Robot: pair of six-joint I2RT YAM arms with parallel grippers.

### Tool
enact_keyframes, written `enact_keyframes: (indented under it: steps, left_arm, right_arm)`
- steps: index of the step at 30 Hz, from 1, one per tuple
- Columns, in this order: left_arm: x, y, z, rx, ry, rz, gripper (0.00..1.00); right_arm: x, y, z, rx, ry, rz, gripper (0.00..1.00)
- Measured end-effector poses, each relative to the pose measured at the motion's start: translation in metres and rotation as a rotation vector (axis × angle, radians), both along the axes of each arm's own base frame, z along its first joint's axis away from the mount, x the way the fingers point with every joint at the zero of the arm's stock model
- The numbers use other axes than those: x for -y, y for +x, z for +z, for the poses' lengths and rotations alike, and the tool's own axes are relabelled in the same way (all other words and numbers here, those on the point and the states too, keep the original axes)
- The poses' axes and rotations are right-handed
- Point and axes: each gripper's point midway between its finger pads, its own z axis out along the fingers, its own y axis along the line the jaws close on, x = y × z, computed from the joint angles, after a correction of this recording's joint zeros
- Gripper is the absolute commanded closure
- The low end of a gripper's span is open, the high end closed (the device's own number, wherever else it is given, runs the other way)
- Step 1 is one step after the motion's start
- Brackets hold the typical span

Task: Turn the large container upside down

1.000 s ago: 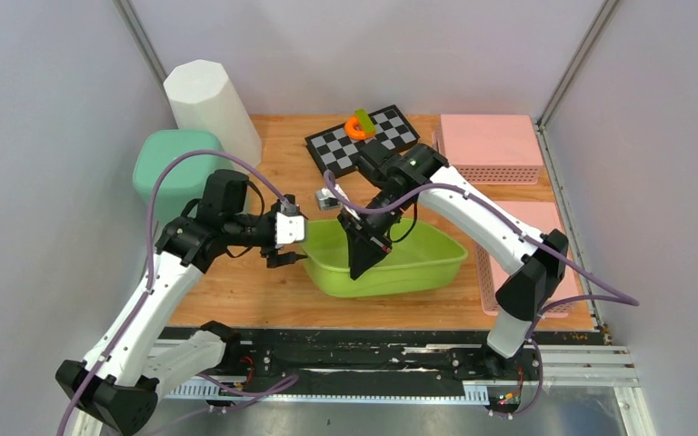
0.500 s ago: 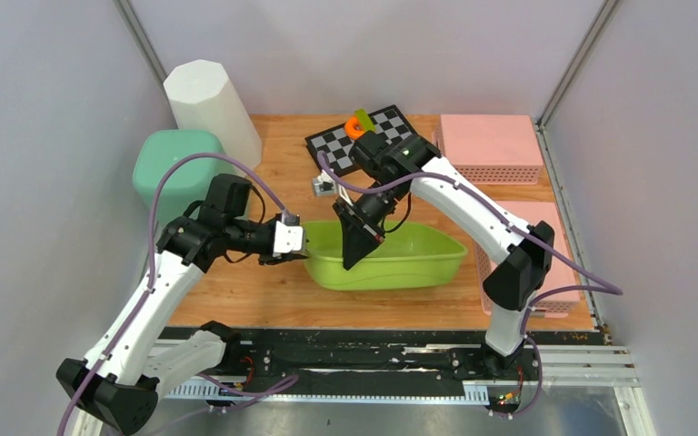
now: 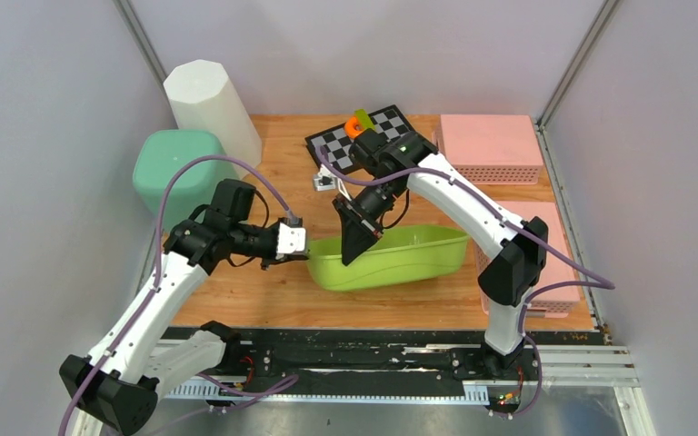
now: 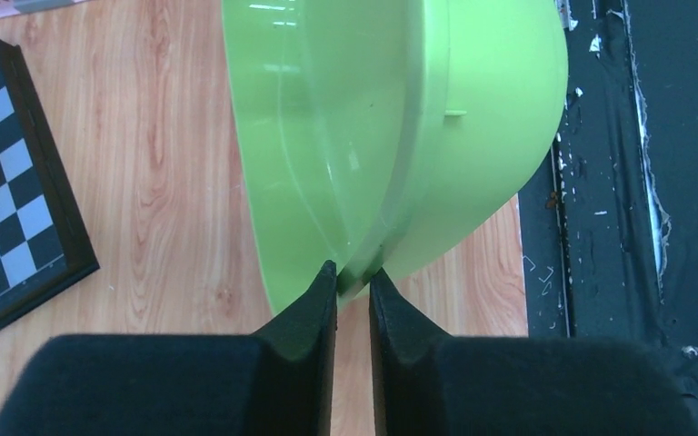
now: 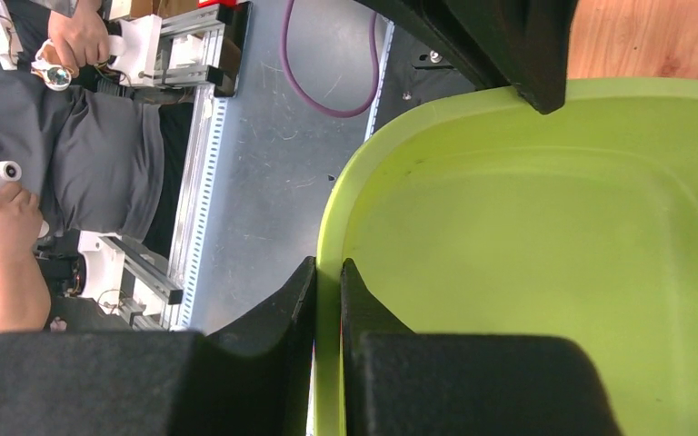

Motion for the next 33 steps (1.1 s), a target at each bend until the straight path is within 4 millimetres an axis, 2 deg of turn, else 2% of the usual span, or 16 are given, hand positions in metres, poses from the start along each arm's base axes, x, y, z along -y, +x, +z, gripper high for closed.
enact_keyframes:
  steps: [3,7,16,21,26,33]
  left_arm:
    - [0.001,0.001,-0.002,-0.004,-0.002,0.009,1.00]
    - [0.002,0.005,-0.005,-0.008,-0.007,0.029,1.00]
    - [0.003,0.010,-0.008,-0.033,-0.018,0.074,1.00]
    - [0.000,0.016,-0.011,-0.043,-0.013,0.117,1.00]
    - [-0.002,0.018,-0.014,-0.049,-0.010,0.132,1.00]
    - [-0.005,0.021,-0.014,-0.053,-0.010,0.150,1.00]
  right_arm:
    - [0.001,0.004,0.000,0.000,0.002,-0.012,0.97]
    - [0.001,0.009,0.000,0.006,0.008,-0.025,0.94]
    - [0.001,0.018,-0.004,0.061,0.016,-0.028,0.65]
    - [0.005,0.031,0.000,0.109,0.035,-0.047,0.58]
    - [0.019,0.066,0.013,0.165,0.072,-0.134,0.54]
    - [0.050,0.110,0.027,0.224,0.109,-0.270,0.52]
